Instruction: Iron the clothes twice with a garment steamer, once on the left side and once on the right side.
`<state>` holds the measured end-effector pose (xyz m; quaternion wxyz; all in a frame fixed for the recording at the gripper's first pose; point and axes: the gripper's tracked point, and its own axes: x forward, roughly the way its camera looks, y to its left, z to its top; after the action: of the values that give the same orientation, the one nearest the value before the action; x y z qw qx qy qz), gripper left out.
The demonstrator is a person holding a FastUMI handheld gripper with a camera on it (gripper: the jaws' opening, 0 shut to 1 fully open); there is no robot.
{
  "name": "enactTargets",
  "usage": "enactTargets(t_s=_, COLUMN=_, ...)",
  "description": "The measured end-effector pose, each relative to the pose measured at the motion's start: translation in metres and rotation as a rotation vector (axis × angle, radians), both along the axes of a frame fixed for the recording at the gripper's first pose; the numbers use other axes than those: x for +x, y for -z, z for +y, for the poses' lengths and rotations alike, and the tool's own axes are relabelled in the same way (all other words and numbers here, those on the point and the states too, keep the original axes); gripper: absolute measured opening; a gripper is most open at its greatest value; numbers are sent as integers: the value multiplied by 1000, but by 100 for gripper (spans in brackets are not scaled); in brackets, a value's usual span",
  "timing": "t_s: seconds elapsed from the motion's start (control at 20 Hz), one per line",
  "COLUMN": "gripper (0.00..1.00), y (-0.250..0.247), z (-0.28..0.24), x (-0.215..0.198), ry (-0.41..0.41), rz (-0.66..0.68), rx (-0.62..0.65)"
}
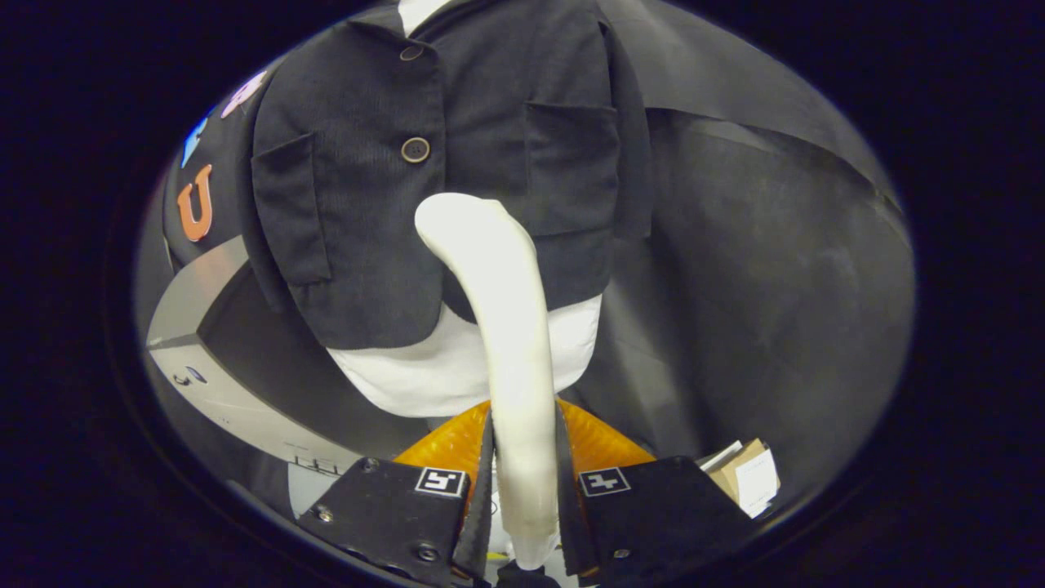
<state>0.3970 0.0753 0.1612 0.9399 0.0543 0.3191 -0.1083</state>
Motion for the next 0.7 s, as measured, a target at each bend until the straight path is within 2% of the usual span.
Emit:
enactTargets(t_s=0.4, gripper=37, y=-1, z=2, x=2, ry=-15, rz=-24, rx=14)
enactTargets(t_s=0.7, gripper=37, y=-4, z=3, x=1, ry=6, rz=-65, rx=41)
